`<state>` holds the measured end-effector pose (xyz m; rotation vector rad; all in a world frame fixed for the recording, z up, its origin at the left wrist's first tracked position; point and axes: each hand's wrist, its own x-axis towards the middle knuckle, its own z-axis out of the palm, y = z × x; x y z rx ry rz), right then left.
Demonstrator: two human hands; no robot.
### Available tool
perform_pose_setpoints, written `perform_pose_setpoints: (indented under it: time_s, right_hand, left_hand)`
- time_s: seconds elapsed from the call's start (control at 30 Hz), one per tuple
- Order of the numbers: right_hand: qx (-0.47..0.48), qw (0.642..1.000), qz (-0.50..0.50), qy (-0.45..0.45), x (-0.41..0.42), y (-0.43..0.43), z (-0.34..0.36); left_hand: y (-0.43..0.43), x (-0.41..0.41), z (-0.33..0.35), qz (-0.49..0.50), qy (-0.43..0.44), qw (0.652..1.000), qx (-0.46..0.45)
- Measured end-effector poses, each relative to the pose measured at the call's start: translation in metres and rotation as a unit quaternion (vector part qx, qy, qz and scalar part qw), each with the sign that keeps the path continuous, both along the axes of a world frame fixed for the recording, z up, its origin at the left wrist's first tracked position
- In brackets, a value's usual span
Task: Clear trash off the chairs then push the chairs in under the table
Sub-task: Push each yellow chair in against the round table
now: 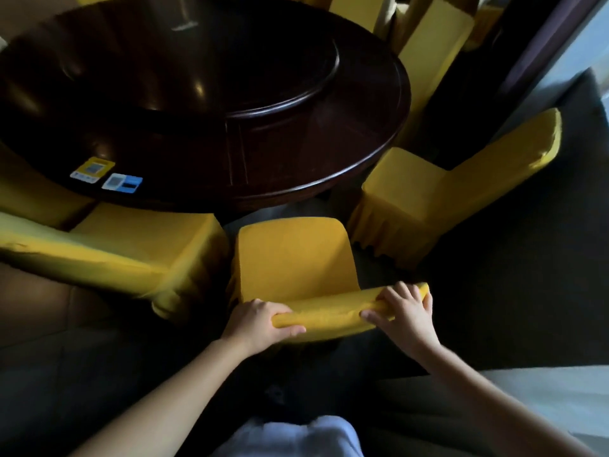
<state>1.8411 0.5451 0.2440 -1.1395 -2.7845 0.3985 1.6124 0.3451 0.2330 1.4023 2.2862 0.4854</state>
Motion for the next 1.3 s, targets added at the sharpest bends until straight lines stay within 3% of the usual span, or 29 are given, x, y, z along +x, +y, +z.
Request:
perform_pose_setpoints:
  time_s: [0.37, 1.3]
  right_hand:
    - [-0.005, 0.994, 0.094, -0.059, 0.018, 0.009, -0.007]
    - [-0.004, 0.969, 0.182, -0.166, -0.103, 0.150, 0.005]
  left_hand:
    - [0.003, 0.015, 0.005, 0.040, 0.053, 0.998, 0.006]
    - [0.109, -0.058, 0.017, 0.105, -0.101, 0.981, -0.127]
